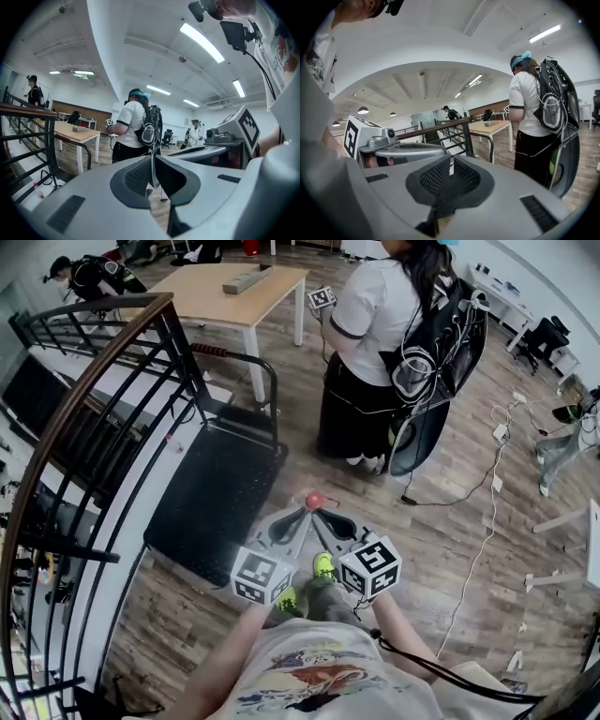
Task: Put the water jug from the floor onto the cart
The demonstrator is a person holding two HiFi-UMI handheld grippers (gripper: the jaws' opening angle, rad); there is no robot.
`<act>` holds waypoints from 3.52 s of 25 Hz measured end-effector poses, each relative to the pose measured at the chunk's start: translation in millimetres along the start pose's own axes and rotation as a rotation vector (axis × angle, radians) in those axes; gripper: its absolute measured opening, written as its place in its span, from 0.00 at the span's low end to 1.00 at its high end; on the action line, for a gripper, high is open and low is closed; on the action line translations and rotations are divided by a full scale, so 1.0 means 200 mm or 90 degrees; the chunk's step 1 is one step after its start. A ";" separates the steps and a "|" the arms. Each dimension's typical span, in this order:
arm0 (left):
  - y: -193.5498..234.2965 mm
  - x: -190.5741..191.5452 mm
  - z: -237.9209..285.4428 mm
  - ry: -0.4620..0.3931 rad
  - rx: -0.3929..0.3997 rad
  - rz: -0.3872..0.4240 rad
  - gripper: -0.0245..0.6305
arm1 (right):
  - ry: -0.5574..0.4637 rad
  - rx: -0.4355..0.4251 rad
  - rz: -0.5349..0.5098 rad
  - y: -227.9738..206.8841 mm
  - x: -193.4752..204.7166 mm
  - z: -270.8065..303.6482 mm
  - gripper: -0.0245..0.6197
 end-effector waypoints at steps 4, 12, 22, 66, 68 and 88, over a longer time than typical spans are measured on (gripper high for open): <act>0.02 -0.02 0.10 0.003 -0.022 -0.003 0.06 | 0.002 -0.024 -0.005 -0.12 -0.01 0.04 0.08; 0.04 -0.09 0.38 0.007 -0.061 -0.017 0.06 | 0.014 -0.072 -0.018 -0.44 -0.05 0.09 0.08; 0.14 -0.15 0.67 0.005 -0.111 -0.020 0.06 | 0.043 -0.128 -0.057 -0.77 -0.12 0.21 0.08; 1.01 1.34 1.54 0.161 -0.162 -0.151 0.13 | 0.189 -0.060 -0.064 -1.29 0.99 1.56 0.13; 1.05 1.38 1.56 0.169 -0.171 -0.152 0.15 | 0.196 -0.059 -0.070 -1.32 1.02 1.62 0.15; 1.25 1.81 1.86 0.279 -0.177 -0.166 0.30 | 0.303 -0.036 -0.115 -1.53 1.35 1.99 0.26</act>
Point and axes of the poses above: the fingertips, and each gripper's own axes: z forward along the fingers, y to its left, x out of its underside, the point moved 9 cm from there along -z, backward along the fingers, and after that the axes turned 12 degrees about y, right-handed, at the moved point
